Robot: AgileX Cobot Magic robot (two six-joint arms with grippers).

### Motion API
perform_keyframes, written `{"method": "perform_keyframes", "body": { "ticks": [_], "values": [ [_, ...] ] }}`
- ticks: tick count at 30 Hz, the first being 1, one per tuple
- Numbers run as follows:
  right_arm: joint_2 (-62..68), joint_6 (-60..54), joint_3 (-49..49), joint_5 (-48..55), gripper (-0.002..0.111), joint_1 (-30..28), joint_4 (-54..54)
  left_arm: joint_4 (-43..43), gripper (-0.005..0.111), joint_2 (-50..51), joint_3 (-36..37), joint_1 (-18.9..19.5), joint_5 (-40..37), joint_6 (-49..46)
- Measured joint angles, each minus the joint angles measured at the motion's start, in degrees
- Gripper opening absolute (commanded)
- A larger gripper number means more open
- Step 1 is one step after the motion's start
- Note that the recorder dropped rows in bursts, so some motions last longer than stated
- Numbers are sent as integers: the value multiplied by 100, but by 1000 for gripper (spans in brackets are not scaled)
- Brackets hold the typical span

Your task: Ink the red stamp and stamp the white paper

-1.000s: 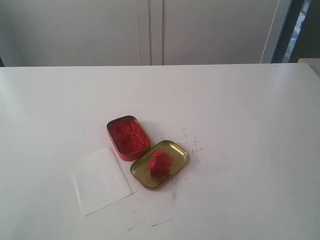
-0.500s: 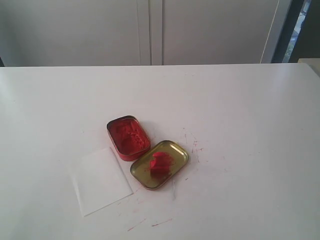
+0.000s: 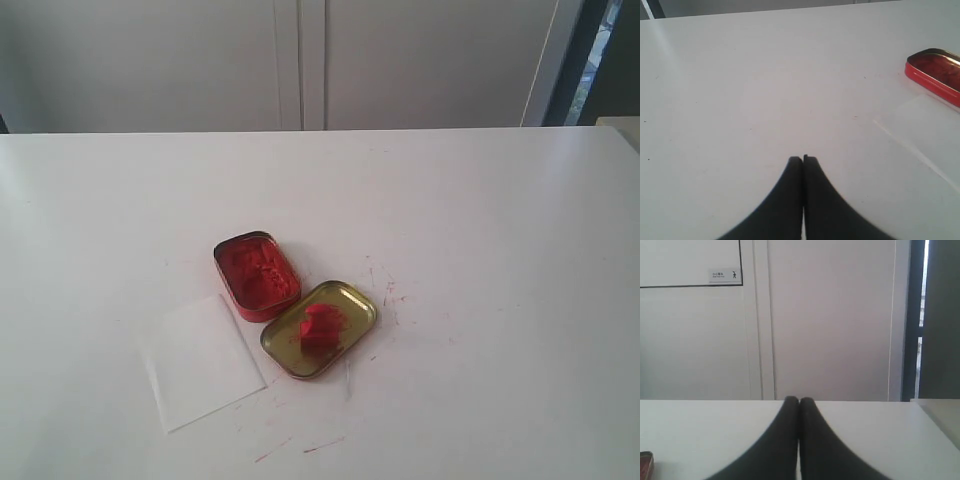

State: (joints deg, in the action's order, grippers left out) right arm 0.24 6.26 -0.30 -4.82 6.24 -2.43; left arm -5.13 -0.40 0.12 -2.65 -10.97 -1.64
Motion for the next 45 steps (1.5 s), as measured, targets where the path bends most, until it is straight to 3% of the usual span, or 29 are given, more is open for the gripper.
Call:
{"method": "perform_keyframes", "body": {
  "ticks": [16, 23, 37, 45],
  "values": [
    [30, 127, 0, -1622, 0, 0, 0, 0, 0, 0, 0, 0, 0, 0],
    [1234, 140, -128, -1925, 0, 0, 0, 0, 0, 0, 0, 0, 0, 0],
    [2963, 665, -1501, 808, 0, 0, 0, 0, 0, 0, 0, 0, 0, 0],
    [3064, 641, -1609, 1272, 0, 0, 0, 0, 0, 0, 0, 0, 0, 0]
  ]
}}
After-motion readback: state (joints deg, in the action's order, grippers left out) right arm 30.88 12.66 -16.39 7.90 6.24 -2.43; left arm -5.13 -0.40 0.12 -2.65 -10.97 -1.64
